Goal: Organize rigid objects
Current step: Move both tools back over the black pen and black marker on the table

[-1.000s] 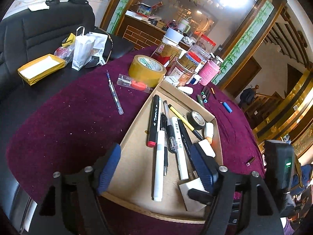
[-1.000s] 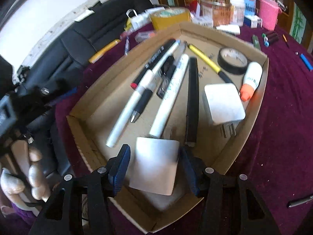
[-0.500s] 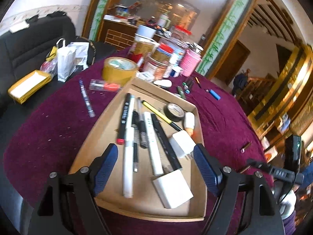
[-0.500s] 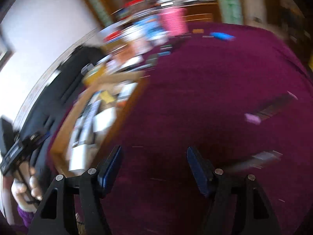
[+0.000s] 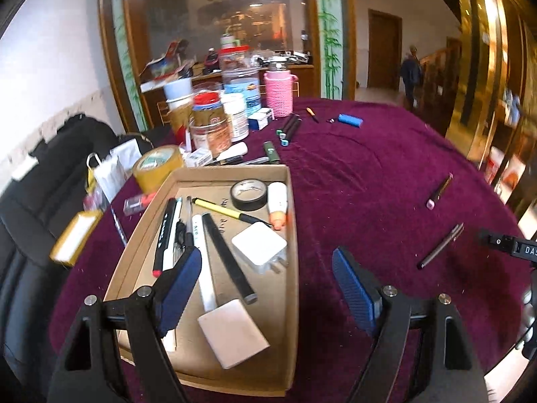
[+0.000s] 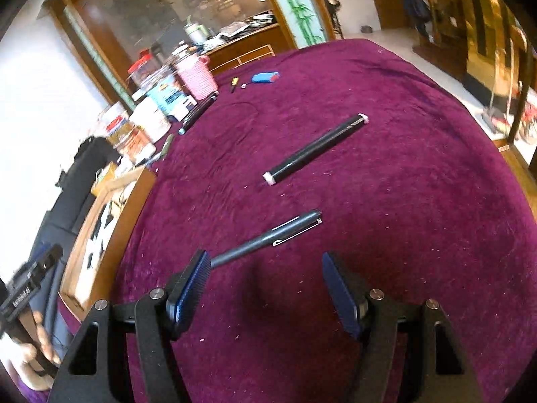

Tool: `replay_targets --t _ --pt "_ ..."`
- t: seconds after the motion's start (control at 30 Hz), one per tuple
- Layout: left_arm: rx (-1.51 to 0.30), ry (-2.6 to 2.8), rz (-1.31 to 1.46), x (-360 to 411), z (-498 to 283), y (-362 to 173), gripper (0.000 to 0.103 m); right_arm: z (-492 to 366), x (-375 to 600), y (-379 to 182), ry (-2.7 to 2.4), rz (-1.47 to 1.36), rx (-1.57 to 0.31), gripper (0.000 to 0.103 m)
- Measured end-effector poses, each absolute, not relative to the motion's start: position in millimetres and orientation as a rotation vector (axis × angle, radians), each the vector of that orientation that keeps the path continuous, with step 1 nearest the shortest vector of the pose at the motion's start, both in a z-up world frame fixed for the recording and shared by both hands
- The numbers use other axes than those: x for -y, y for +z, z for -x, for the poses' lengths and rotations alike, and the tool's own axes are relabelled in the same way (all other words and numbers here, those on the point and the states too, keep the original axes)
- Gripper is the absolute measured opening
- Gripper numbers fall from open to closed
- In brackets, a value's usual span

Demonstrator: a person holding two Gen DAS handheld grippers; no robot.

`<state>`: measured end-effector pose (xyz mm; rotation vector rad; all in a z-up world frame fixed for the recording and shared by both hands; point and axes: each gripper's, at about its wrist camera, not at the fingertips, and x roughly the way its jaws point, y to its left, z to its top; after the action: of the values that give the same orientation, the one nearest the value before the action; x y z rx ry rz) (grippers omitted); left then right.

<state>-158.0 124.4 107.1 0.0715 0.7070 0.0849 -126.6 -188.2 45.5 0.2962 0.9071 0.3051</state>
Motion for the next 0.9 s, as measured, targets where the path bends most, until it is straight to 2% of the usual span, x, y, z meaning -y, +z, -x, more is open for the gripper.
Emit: replay_targets --t 0.2,0.9 --pt "-0.745 0.09 -0.125 -105 155 103 0.082 139 171 42 0.337 -0.214 -0.893 0.075" --pt "-0.782 0.089 -0.111 -109 152 98 0.082 142 162 32 0.345 -0.216 -0.926 0.075"
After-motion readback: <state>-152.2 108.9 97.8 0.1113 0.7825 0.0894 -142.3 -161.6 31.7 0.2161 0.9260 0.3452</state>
